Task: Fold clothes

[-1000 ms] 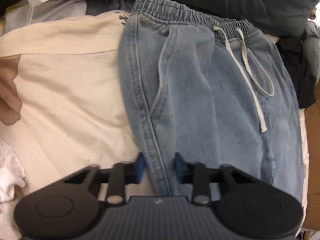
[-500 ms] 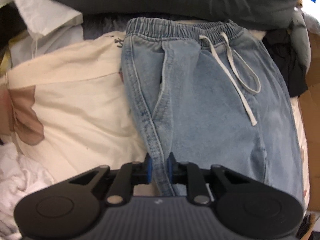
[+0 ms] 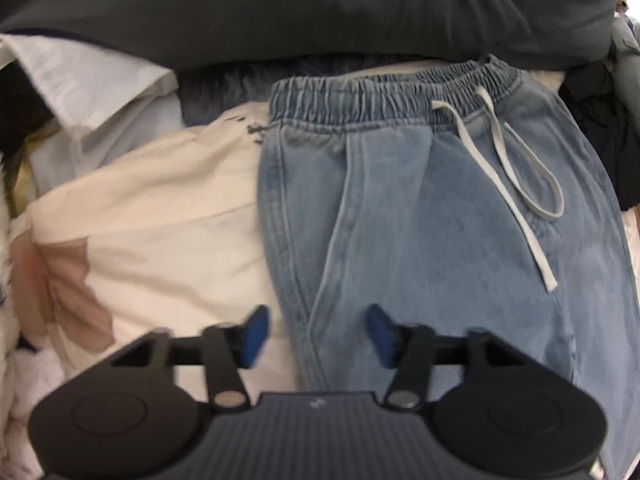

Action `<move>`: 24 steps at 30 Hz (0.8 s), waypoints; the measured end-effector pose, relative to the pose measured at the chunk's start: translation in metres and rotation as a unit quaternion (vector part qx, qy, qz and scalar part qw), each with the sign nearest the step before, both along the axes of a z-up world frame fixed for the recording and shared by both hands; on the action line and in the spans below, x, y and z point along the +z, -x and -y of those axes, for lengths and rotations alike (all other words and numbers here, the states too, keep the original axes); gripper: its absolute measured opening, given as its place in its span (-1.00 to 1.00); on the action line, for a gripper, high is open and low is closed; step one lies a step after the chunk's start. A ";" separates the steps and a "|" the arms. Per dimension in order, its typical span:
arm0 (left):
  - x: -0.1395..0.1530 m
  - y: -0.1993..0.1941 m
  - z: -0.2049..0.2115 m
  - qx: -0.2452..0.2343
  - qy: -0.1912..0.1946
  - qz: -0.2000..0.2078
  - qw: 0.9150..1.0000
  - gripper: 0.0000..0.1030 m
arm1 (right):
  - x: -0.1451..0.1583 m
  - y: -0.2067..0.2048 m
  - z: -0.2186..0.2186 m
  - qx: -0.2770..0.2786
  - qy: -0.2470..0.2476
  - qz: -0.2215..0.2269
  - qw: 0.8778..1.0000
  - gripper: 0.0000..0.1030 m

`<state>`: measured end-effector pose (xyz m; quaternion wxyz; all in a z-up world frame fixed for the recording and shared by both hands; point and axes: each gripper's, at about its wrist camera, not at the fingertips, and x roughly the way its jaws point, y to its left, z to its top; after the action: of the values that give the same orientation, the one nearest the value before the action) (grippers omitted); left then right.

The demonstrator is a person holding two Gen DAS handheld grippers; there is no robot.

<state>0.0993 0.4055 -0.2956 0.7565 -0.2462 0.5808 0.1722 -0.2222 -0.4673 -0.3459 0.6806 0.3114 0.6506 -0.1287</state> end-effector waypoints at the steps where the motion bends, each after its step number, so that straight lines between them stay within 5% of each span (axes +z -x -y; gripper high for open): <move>1: -0.004 -0.002 0.000 -0.003 0.001 -0.005 1.000 0.32 | 0.004 -0.002 0.002 0.000 0.006 0.010 1.000 -0.34; 7: -0.026 -0.003 -0.008 0.024 0.012 -0.022 0.999 -0.03 | 0.028 -0.045 0.012 0.035 0.042 0.089 0.995 -0.31; 14: -0.026 -0.011 -0.004 -0.003 -0.019 -0.039 0.999 -0.71 | 0.014 -0.104 0.013 0.087 0.065 0.110 0.988 -0.31; 24: -0.018 -0.016 -0.003 -0.024 -0.043 -0.050 0.998 -0.64 | -0.010 -0.131 0.008 0.105 0.076 0.104 0.986 -0.31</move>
<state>0.1149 0.4090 -0.3140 0.7402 -0.1906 0.6159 0.1911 -0.0913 -0.4757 -0.3563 0.7762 0.2002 0.5934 -0.0727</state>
